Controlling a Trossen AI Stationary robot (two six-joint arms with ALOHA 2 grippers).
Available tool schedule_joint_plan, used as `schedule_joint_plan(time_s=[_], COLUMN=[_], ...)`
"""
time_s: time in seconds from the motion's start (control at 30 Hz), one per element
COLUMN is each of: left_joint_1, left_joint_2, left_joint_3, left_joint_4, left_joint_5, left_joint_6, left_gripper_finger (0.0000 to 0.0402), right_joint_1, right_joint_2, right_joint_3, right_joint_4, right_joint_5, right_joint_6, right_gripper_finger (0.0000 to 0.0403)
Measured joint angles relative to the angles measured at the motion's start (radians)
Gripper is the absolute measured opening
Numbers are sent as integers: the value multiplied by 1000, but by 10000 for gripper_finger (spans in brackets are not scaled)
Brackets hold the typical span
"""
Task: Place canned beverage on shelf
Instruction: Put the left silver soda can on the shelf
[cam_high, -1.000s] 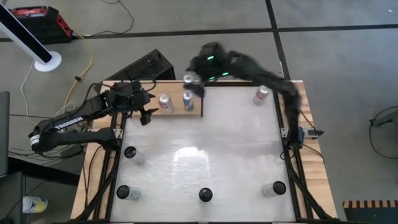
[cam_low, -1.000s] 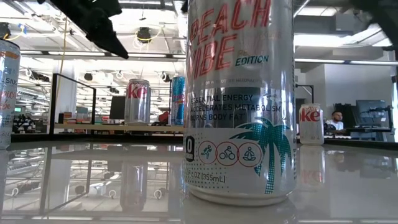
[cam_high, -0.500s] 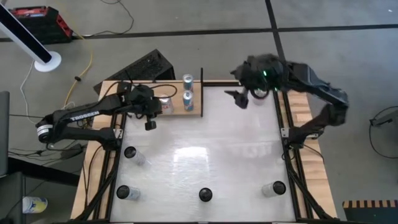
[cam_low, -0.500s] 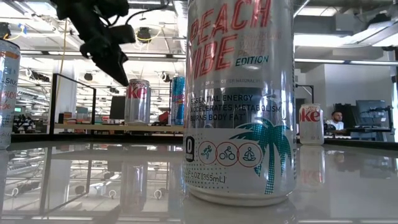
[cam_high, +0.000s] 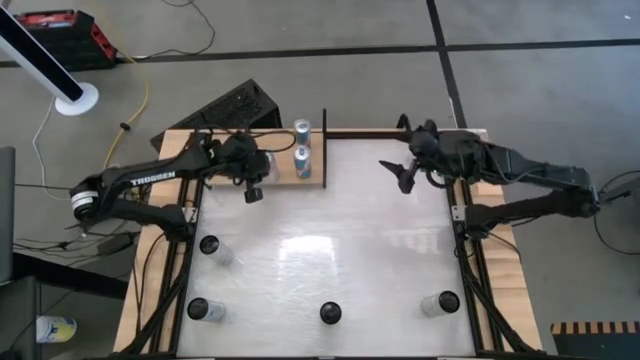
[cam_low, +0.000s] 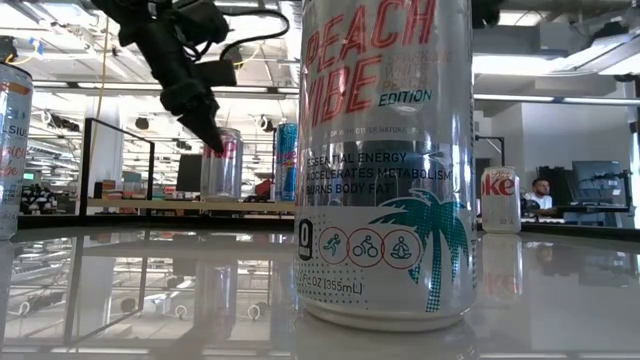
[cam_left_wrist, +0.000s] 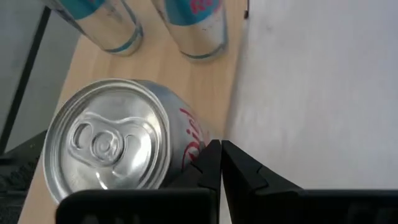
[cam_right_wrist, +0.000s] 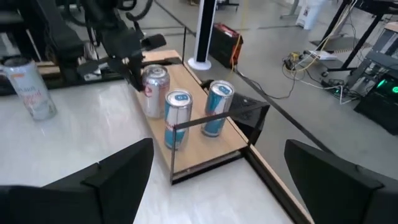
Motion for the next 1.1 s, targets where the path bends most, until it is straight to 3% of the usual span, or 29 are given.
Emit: schedule_joint_plan(time_s=[0.57,0.83,1.1], left_joint_1=[89,121,115], left_joint_2=[136,136,44], left_joint_3=[5,5,6], left_joint_4=[177,221,97], left_joint_5=[-15,-43,-103], left_joint_6=[29,61,7], left_gripper_finger=[0,0,0], right_joint_1=[0,-2,-9], right_joint_2=[35,60,63], right_joint_3=[-17,-17,-17], right_joint_4=[-4,-5,-3], right_joint_5=[0,-1,-1], right_joint_6=[0,1,-4], right_gripper_finger=[385,385,385])
